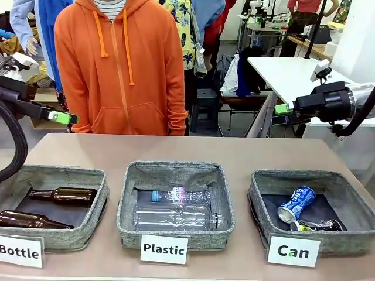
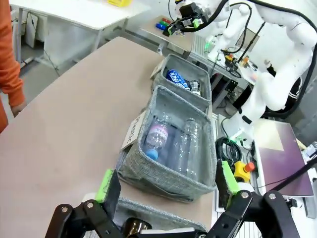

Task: Sort the can waste into the basket.
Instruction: Pick up the can waste from the table and place it in the right Fabric basket.

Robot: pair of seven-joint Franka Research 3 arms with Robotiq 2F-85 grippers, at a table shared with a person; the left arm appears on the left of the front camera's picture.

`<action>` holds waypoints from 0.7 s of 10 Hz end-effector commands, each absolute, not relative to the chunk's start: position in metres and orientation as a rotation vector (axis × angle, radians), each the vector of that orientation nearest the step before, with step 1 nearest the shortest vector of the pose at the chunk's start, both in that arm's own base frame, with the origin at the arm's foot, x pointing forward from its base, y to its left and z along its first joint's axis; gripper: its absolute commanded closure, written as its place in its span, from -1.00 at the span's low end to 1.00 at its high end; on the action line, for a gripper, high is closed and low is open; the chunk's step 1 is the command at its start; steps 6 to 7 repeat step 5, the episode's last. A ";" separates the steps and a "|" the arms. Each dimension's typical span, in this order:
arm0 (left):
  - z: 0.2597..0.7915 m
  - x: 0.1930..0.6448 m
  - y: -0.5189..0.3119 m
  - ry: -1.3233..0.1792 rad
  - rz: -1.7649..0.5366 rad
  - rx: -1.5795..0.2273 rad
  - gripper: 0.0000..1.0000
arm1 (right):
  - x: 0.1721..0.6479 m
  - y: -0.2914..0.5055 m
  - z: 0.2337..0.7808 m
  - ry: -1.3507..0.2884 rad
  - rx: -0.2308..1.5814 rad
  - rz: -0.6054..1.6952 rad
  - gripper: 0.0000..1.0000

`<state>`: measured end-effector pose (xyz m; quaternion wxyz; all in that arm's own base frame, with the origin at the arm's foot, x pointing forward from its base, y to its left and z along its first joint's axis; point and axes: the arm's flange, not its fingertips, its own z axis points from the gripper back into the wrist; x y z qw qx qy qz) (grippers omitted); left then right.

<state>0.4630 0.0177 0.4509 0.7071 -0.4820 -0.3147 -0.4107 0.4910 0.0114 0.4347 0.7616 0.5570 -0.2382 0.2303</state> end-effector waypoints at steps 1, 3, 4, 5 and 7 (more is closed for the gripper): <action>0.449 0.458 0.019 -0.694 -0.897 -1.065 -1.00 | 0.491 0.012 0.436 -0.527 1.203 0.511 -1.00; 0.449 0.458 0.019 -0.694 -0.897 -1.065 -1.00 | 0.491 0.012 0.436 -0.527 1.203 0.511 -1.00; 0.449 0.458 0.019 -0.694 -0.897 -1.065 -1.00 | 0.491 0.012 0.436 -0.527 1.203 0.511 -1.00; 0.449 0.458 0.019 -0.694 -0.897 -1.065 -1.00 | 0.491 0.012 0.436 -0.527 1.203 0.511 -1.00; 0.449 0.458 0.019 -0.694 -0.897 -1.065 -1.00 | 0.491 0.012 0.436 -0.527 1.203 0.511 -1.00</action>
